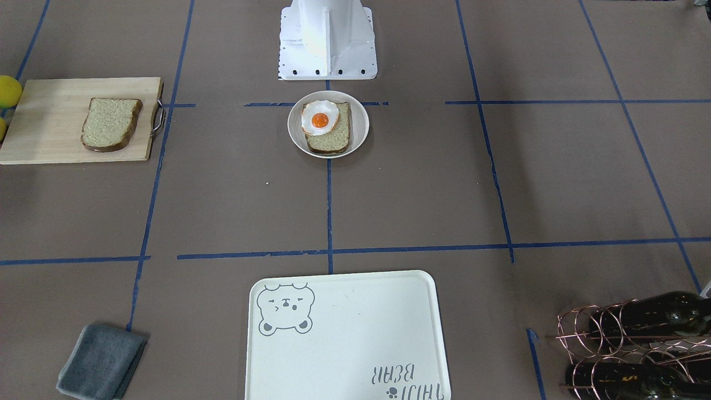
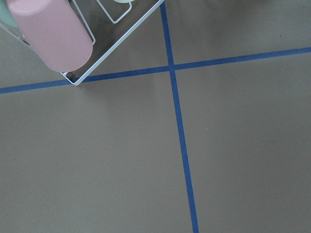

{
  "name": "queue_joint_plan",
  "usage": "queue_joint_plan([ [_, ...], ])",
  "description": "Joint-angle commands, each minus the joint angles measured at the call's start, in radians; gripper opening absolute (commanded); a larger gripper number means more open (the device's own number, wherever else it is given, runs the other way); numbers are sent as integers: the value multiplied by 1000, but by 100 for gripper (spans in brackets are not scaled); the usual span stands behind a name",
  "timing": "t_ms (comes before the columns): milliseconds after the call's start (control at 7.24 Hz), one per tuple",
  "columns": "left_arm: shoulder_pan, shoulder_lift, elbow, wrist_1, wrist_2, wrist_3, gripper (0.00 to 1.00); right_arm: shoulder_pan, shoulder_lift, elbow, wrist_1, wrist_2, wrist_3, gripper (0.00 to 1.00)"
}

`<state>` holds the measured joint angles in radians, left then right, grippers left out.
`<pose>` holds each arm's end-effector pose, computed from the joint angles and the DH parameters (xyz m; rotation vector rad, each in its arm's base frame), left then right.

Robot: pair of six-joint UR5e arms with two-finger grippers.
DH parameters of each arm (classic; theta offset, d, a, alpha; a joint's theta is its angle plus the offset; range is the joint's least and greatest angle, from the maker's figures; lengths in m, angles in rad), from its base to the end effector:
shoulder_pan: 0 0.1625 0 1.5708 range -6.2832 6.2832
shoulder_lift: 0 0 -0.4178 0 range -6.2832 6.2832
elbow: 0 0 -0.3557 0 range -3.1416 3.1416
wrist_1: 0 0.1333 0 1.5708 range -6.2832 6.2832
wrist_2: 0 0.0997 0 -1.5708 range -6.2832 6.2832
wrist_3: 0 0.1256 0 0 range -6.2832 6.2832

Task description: Make sandwich and place on tray

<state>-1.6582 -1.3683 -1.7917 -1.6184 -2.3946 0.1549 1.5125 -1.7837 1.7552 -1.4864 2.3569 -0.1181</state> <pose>-0.0739 -0.3717 0.6438 0.1614 0.8102 0.0908 0.0227 -0.3737 0.6640 0.0766 -0.7852 -0.1891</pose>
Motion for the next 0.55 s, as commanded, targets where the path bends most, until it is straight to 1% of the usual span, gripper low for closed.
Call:
queue_joint_plan([
  [0,2,-2,0,0,0,0,100,0,0,1,0,-1,0,100],
  [138,3,-2,6,0,0,2,100,0,1,6,0,2,2,100],
  [276,3,-2,6,0,0,2,100,0,0,35,2,8,-6,100],
  [414,3,0,8,0,-1,2,100,0,-9,85,2,13,-6,100],
])
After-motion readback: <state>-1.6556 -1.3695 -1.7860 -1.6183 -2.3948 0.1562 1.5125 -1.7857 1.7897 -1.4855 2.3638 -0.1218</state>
